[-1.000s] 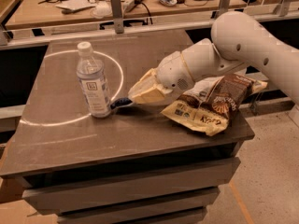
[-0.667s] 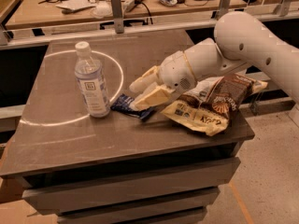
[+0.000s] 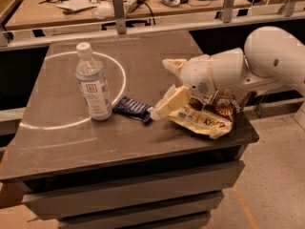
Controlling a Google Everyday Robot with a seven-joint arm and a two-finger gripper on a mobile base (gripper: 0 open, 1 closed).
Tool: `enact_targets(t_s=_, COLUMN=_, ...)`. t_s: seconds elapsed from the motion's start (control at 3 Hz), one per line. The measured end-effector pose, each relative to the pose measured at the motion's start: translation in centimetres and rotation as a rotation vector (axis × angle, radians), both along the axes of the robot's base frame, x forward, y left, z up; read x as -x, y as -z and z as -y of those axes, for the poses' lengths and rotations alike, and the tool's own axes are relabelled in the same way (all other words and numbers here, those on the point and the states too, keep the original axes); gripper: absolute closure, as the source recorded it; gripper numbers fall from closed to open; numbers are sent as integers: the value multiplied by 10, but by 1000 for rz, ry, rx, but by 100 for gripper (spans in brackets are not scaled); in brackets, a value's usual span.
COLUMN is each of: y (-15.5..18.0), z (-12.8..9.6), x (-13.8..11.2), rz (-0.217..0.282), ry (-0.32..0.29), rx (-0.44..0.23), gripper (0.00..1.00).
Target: Move rxbar blueberry near blue plastic bottle
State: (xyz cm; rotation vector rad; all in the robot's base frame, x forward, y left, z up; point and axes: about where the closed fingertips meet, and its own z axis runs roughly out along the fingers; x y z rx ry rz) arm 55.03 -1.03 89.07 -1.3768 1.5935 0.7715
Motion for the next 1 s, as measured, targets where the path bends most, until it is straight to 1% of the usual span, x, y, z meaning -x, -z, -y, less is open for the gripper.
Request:
enact_targets(t_s=0.33, y=-13, z=34, x=-11, rz=18, ry=212, rx=-81, gripper=0)
enact_targets(t_s=0.67, y=-20, z=58, x=-30, rz=56, ry=350, rx=-107, gripper=0)
enact_targets(t_s=1.0, y=-21, z=57, x=-32, rz=61, ry=352, rx=-107, gripper=0)
